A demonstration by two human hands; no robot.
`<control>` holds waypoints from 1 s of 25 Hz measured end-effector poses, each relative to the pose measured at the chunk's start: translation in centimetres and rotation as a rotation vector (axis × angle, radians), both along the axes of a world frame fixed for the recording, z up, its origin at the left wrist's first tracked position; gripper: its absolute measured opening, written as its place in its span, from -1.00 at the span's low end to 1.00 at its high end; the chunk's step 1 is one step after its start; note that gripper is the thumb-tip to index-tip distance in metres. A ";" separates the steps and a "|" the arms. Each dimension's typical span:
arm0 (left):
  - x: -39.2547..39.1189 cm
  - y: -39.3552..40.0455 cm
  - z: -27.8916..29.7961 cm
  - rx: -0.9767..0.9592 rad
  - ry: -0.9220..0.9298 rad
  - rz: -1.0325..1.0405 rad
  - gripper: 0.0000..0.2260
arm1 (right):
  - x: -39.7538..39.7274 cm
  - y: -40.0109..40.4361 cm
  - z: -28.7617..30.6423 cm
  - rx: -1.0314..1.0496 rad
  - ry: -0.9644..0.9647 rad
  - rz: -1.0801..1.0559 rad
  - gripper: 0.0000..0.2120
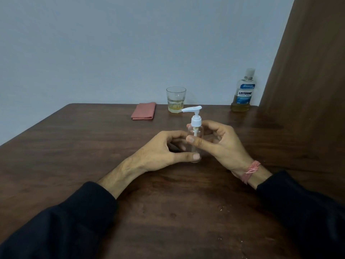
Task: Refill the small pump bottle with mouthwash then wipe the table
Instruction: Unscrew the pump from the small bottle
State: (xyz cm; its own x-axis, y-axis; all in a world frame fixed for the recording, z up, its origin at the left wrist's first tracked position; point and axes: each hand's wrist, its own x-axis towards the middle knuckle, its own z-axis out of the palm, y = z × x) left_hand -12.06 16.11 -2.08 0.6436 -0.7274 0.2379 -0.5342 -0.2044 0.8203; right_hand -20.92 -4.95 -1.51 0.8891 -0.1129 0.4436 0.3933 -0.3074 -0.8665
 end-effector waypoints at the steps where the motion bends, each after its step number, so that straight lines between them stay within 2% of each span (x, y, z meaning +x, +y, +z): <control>1: 0.0 0.0 0.0 -0.042 0.017 -0.005 -0.69 | 0.0 -0.1 -0.1 -0.018 -0.009 -0.014 -0.56; 4: 0.1 -0.1 -0.1 -0.059 0.038 -0.014 -0.73 | 0.0 0.0 -0.1 0.031 -0.010 0.026 -0.55; 8: -0.2 -0.2 0.0 -0.018 0.069 0.017 -0.74 | -0.3 0.7 0.9 0.422 0.021 0.153 -0.56; 10: -0.2 -0.3 0.1 -0.021 0.072 0.019 -0.75 | -0.4 0.8 1.2 0.529 0.059 0.179 -0.58; 14: -0.3 -0.2 0.4 -0.018 0.065 0.013 -0.74 | -0.5 1.1 1.3 0.556 0.101 0.171 -0.54; 25: -0.5 -0.1 0.7 -0.015 0.084 0.011 -0.74 | -0.8 1.2 1.8 0.554 0.161 0.194 -0.62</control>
